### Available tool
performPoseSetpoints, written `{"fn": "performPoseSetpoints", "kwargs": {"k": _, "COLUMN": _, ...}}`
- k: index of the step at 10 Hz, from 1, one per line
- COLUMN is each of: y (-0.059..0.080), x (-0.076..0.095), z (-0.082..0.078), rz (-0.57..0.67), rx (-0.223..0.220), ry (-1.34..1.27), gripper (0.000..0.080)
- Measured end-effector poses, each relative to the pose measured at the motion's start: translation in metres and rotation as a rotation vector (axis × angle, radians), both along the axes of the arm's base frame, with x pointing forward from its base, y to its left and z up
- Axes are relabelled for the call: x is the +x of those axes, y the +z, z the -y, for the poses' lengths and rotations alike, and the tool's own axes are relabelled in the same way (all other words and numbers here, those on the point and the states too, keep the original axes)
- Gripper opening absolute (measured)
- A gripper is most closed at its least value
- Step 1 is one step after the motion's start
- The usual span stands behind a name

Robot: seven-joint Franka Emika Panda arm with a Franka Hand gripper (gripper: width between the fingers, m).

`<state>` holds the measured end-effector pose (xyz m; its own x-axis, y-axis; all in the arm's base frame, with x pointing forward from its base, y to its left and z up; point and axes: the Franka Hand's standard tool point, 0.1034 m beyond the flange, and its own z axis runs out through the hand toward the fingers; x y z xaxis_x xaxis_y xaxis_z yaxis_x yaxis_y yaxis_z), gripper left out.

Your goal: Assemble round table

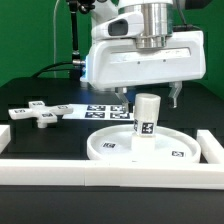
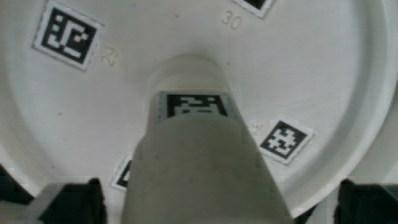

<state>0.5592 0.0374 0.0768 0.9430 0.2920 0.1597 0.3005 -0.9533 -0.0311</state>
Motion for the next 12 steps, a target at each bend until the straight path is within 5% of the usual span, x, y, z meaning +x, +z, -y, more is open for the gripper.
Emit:
{"fn": "performPoseSetpoints", "kwargs": {"k": 6, "y": -0.0028, "x": -0.0011, "z": -0.0093, "rz": -0.003, "rx": -0.171, "ry": 0.63, "gripper": 0.0649}}
{"fn": "performPoseSetpoints", "kwargs": {"k": 10, "y": -0.0033, "x": -0.001, "z": -0.0018, "rz": -0.002, "rx": -0.211, "ry": 0.847, "gripper": 0.0649}}
{"fn": "performPoseSetpoints", "kwargs": {"k": 12, "y": -0.0039, "x": 0.0015, "z": -0.0044, "rz": -0.008, "rx": -0.266, "ry": 1.048, "gripper": 0.0649}}
